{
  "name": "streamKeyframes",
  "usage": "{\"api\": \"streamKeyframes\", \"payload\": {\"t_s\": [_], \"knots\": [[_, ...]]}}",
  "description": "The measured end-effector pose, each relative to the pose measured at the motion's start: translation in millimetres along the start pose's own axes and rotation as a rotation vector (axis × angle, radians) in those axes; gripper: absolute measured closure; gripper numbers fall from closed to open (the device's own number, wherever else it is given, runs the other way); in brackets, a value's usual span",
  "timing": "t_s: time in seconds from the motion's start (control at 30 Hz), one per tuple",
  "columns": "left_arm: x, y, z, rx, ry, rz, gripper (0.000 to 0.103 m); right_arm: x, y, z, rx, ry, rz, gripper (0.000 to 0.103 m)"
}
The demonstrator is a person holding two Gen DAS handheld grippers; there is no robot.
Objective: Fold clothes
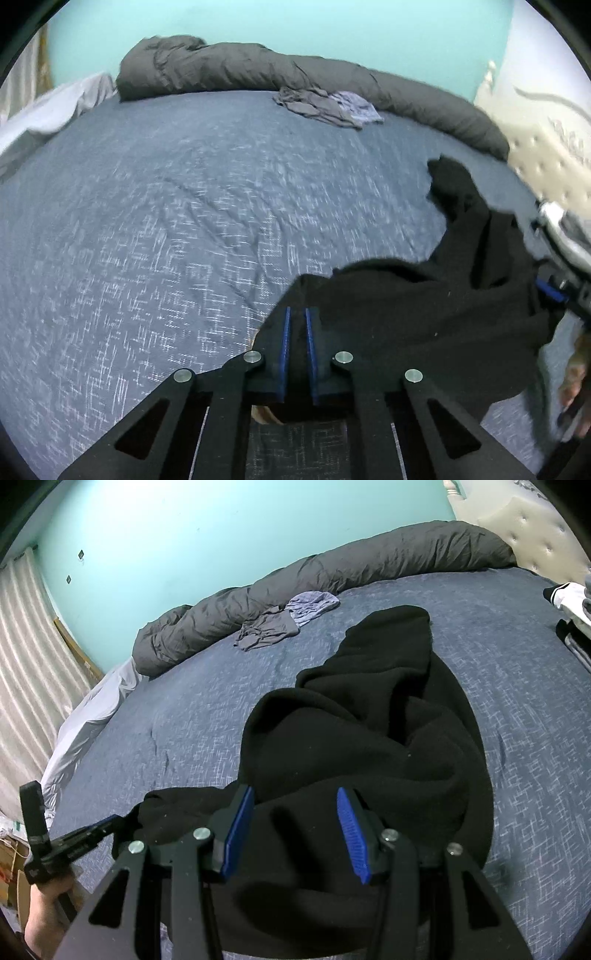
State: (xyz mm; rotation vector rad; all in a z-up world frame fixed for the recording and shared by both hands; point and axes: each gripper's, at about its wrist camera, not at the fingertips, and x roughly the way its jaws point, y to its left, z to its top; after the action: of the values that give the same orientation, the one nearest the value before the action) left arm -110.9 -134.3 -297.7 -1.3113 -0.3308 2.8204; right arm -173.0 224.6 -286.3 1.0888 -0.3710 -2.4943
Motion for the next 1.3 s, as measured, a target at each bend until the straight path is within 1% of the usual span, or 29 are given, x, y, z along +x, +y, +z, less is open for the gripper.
{"api": "streamKeyframes", "payload": {"t_s": [0.13,0.33,0.47,0.53,0.6,0.7,0.77,0.8,0.83,0.87,0.9,0.93,1.0,1.07,1.13,1.17,1.2,1.23,1.27,1.3], "knots": [[-5.6,18.9,-0.6,-0.054,-0.002,0.005,0.097,-0.1,-0.1,-1.0,0.0,-0.003,0.002,0.054],[0.7,35.5,-6.2,-0.11,0.038,0.01,0.098,0.6,0.9,-1.3,-0.001,0.0,0.005,0.054],[-9.6,27.8,-3.8,-0.107,0.015,-0.008,0.095,0.5,2.0,-1.9,-0.001,0.002,0.006,0.054],[-15.7,19.0,0.3,-0.083,0.003,-0.013,0.094,0.2,3.9,-2.0,0.0,0.003,0.012,0.054],[-14.0,12.2,2.3,-0.059,0.013,-0.022,0.094,2.3,10.2,-3.2,-0.013,0.01,0.028,0.054],[-10.9,8.1,1.4,-0.06,0.025,-0.035,0.094,9.3,25.7,-5.5,-0.047,0.038,0.082,0.054],[-13.4,2.8,2.0,-0.048,0.016,-0.047,0.093,15.9,40.3,-7.2,-0.081,0.064,0.127,0.054],[-16.5,-1.0,2.8,-0.038,0.006,-0.054,0.092,20.6,50.3,-7.6,-0.108,0.082,0.152,0.054],[-20.5,-5.2,3.5,-0.027,-0.006,-0.059,0.085,25.7,59.9,-8.7,-0.138,0.093,0.166,0.052],[-22.6,-9.7,3.9,-0.016,-0.013,-0.063,0.072,30.9,69.6,-9.9,-0.169,0.103,0.18,0.05],[-21.1,-15.1,3.2,0.0,-0.007,-0.064,0.066,36.0,79.2,-11.1,-0.199,0.114,0.194,0.048],[-17.1,-20.7,1.7,0.021,0.006,-0.062,0.061,41.2,88.8,-12.2,-0.229,0.124,0.208,0.045],[-8.4,-30.5,-2.1,0.057,0.036,-0.058,0.061,58.5,106.0,-20.5,-0.314,0.167,0.19,0.042],[-1.4,-32.1,-6.5,0.073,0.056,-0.035,0.061,73.4,112.9,-29.8,-0.363,0.202,0.151,0.042],[5.0,-29.3,-9.7,0.092,0.068,0.015,0.062,84.3,111.4,-37.0,-0.368,0.234,0.133,0.042],[7.1,-25.4,-10.9,0.085,0.075,0.026,0.066,87.3,109.1,-39.0,-0.362,0.245,0.136,0.042],[8.9,-20.4,-11.6,0.071,0.084,0.026,0.067,87.5,107.7,-40.5,-0.363,0.247,0.137,0.046],[10.5,-16.7,-12.7,0.061,0.093,0.024,0.068,87.7,106.3,-42.0,-0.365,0.247,0.139,0.054],[11.7,-14.4,-14.1,0.056,0.102,0.018,0.071,86.6,106.4,-43.5,-0.378,0.247,0.14,0.059],[12.9,-12.1,-15.5,0.05,0.111,0.012,0.073,85.5,106.5,-45.0,-0.391,0.247,0.14,0.075]]}}
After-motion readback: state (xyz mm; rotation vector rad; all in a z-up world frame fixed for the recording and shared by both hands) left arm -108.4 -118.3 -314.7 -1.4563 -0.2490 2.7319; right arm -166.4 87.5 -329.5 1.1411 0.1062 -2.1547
